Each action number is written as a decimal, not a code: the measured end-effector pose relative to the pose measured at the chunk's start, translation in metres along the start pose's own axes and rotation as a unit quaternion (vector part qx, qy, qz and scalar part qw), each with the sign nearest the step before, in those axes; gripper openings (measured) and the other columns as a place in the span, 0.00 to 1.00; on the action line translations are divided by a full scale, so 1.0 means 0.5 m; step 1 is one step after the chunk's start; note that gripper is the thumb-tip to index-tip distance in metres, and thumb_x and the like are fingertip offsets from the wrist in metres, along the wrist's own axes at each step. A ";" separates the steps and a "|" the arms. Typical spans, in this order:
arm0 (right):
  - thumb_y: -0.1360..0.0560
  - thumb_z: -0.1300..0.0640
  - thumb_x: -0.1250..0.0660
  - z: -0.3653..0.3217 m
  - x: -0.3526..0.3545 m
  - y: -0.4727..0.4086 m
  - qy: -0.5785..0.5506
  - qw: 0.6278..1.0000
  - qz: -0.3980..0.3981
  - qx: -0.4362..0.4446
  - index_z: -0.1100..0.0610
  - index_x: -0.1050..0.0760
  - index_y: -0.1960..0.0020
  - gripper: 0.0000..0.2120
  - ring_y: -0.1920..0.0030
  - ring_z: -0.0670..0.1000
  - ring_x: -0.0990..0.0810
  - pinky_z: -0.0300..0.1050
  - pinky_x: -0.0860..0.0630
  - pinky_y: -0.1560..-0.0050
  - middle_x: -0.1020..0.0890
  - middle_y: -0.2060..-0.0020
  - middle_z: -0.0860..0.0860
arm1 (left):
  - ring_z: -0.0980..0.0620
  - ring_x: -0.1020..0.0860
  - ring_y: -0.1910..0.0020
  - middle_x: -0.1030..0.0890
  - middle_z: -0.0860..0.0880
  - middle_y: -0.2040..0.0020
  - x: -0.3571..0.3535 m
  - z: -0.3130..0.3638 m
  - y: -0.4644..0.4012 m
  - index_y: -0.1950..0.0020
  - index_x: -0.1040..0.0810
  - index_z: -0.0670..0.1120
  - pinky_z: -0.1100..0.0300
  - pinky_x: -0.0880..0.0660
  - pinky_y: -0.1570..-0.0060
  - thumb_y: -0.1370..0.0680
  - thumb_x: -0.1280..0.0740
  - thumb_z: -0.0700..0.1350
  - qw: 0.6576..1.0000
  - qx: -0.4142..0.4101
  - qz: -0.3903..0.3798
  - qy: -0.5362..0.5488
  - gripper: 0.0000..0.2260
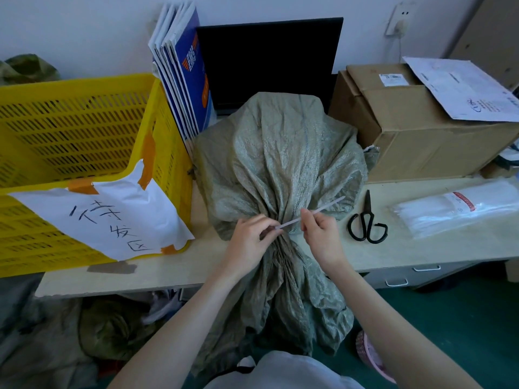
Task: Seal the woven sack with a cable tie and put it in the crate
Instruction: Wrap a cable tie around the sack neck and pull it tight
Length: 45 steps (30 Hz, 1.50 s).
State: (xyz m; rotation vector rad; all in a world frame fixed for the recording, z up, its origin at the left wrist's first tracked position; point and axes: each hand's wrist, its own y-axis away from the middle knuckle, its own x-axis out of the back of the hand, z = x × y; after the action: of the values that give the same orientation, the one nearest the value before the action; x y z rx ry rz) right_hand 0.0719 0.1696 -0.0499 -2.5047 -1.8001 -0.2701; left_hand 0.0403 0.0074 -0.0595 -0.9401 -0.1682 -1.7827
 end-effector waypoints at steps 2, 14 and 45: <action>0.20 0.53 0.40 -0.002 0.006 -0.005 -0.014 1.000 0.008 -0.002 0.55 0.35 0.72 0.22 0.77 0.48 0.42 0.45 0.45 0.73 0.39 0.82 0.43 | 0.57 0.25 0.62 0.24 0.56 0.61 0.001 -0.007 0.006 0.52 0.18 0.45 0.51 0.30 0.54 0.23 0.32 0.48 1.000 0.012 0.005 0.018 0.07; 0.19 0.56 0.41 -0.045 0.044 -0.028 -0.039 0.998 0.011 0.044 0.55 0.38 0.73 0.23 0.76 0.49 0.44 0.42 0.47 0.74 0.41 0.78 0.51 | 0.60 0.24 0.56 0.20 0.54 0.57 -0.006 -0.018 0.024 0.51 0.18 0.45 0.48 0.26 0.52 0.23 0.31 0.47 0.997 0.035 0.040 0.049 0.07; 0.21 0.57 0.38 -0.028 0.006 -0.002 -0.100 0.992 -0.045 -0.070 0.59 0.33 0.71 0.20 0.74 0.50 0.42 0.49 0.48 0.69 0.39 0.77 0.52 | 0.59 0.24 0.53 0.22 0.53 0.55 -0.007 -0.010 0.027 0.50 0.15 0.45 0.67 0.28 0.51 0.26 0.27 0.43 0.989 0.095 0.055 0.096 0.07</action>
State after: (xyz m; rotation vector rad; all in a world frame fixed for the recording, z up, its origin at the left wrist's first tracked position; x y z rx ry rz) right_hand 0.0701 0.1706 -0.0358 -2.6324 -2.0389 -0.1576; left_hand 0.0496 0.0015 -0.0696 -0.6264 -0.1570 -1.7104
